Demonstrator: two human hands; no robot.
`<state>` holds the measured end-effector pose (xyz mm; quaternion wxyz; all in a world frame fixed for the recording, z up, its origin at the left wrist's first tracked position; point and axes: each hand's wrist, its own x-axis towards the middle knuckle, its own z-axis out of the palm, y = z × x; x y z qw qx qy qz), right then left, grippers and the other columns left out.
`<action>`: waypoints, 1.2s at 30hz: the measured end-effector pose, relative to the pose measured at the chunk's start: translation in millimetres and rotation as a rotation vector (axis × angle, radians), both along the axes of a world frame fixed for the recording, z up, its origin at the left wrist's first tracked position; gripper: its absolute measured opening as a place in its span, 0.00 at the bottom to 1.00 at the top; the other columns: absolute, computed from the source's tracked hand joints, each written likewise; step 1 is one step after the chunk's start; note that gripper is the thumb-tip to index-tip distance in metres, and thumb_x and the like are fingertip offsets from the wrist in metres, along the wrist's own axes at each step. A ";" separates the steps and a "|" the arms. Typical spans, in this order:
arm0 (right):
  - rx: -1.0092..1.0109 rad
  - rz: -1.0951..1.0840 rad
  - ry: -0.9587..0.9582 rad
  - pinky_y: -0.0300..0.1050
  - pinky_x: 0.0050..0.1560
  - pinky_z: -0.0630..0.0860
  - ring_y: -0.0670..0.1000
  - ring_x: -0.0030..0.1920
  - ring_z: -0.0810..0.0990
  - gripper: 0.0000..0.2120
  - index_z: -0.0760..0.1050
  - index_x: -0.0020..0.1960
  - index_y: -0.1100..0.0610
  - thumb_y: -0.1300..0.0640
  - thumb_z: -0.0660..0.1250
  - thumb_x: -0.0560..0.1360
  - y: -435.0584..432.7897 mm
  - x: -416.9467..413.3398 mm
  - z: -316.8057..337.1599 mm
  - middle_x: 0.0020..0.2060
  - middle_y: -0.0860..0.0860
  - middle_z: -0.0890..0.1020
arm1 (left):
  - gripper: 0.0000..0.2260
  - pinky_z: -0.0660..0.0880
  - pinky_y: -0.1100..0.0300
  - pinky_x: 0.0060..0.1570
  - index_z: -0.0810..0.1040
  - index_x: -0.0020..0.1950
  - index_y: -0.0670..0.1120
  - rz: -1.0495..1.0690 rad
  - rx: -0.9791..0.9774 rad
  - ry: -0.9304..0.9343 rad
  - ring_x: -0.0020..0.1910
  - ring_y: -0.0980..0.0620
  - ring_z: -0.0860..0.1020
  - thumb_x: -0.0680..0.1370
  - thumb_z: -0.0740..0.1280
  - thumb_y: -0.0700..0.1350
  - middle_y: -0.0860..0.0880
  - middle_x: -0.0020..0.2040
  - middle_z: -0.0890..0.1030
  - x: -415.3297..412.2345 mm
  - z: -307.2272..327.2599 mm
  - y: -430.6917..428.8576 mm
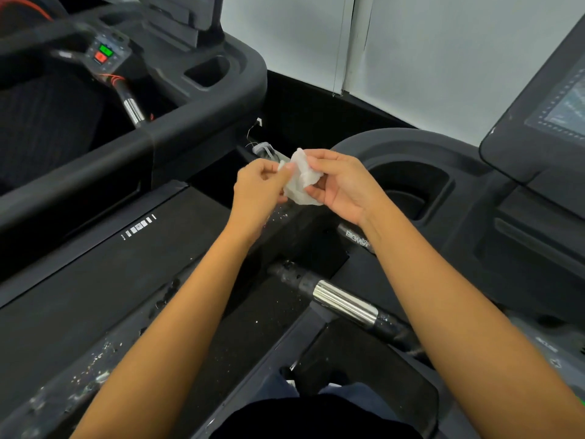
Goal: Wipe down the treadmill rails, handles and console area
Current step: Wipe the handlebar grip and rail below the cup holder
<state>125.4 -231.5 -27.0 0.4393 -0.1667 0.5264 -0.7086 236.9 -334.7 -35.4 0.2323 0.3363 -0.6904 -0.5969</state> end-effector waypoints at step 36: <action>0.642 -0.141 1.484 0.53 0.67 0.65 0.53 0.72 0.64 0.18 0.71 0.69 0.56 0.57 0.58 0.81 -15.7 -38.1 -76.3 0.70 0.54 0.69 | 0.24 0.70 0.54 0.49 0.68 0.65 0.40 -0.099 -1.132 -0.727 0.50 0.45 0.75 0.81 0.51 0.58 0.43 0.55 0.76 -32.5 -75.7 12.8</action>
